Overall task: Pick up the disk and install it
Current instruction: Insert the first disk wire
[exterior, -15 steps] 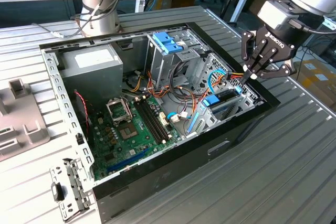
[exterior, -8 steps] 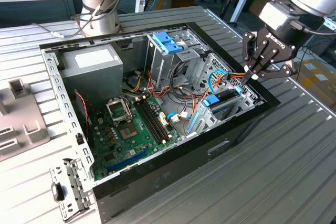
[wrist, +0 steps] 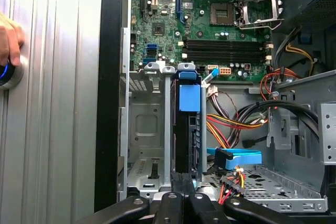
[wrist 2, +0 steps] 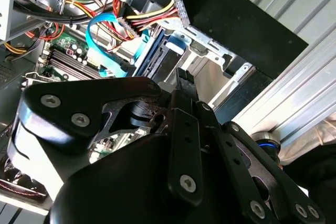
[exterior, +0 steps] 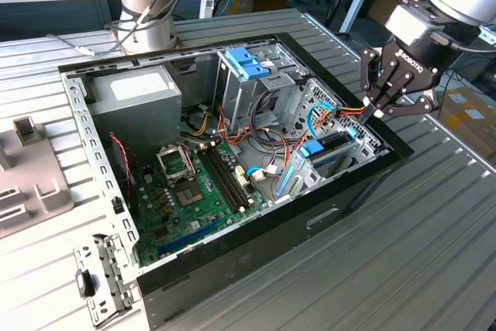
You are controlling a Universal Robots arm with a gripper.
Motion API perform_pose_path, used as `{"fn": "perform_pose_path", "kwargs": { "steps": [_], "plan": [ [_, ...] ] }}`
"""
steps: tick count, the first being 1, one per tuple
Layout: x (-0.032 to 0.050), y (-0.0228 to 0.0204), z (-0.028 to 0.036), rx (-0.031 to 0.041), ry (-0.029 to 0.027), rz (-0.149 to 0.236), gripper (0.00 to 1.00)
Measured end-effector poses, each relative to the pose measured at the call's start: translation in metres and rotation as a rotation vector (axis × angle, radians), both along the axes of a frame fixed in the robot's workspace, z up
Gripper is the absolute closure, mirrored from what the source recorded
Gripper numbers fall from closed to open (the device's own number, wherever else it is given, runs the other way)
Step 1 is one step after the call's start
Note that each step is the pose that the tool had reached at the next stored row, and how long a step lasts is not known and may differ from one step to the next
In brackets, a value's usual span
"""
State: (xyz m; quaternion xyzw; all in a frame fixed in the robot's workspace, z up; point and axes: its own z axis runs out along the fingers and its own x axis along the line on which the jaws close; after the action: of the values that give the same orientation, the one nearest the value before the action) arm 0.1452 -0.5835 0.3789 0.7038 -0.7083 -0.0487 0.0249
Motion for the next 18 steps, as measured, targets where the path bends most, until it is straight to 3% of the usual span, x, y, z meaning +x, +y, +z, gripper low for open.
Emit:
{"fn": "perform_pose_path", "kwargs": {
  "steps": [9,18],
  "plan": [
    [0.0117,0.0003,-0.0022,-0.0005,0.0000,0.013,0.89],
    [0.0081,0.0003,0.0002,0.0019,-0.0023,0.016,0.89]
  ]
}}
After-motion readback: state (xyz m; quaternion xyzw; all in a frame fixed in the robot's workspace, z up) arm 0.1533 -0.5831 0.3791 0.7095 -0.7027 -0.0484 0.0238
